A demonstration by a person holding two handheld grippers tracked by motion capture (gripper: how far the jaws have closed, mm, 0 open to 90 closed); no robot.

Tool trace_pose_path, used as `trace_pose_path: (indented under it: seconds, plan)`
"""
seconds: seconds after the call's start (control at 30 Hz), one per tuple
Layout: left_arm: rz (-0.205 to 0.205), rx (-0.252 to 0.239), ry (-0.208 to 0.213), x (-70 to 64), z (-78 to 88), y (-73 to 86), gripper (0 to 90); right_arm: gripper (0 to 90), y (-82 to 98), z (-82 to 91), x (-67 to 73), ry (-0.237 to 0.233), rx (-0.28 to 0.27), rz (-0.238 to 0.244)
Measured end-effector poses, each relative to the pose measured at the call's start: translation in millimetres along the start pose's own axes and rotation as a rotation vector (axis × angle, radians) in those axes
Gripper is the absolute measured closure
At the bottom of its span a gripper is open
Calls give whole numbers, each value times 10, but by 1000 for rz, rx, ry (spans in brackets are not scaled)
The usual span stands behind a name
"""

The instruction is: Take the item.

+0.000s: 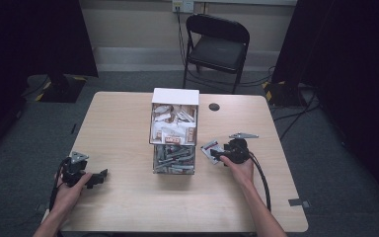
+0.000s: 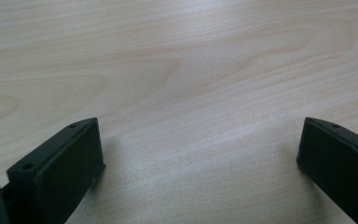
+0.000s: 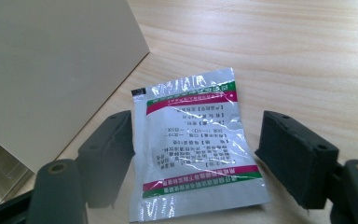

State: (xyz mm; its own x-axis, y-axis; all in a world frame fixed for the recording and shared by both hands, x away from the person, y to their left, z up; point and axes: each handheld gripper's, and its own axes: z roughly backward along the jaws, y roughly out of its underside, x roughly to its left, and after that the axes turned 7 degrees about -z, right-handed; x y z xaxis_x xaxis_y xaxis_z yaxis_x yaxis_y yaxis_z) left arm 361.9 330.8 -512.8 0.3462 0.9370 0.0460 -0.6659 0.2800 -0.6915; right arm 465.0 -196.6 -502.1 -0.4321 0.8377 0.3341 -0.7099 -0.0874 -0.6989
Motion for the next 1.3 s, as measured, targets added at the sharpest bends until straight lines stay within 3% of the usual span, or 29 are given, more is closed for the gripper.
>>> trace_pose_path:
  seconds: [0.37,0.6,0.87,1.0,1.3]
  plan:
    - [0,0,0,0,0,0,0,151,-51,149,20,49,-28,5]
    - [0,0,0,0,0,0,0,153,-66,309,43,61,-35,7]
    - [0,0,0,0,0,0,0,158,-60,500,133,86,-50,50]
    - [0,0,0,0,0,0,0,165,-19,596,168,102,-66,34]
    - [0,0,0,0,0,0,0,169,35,842,212,109,-87,48]
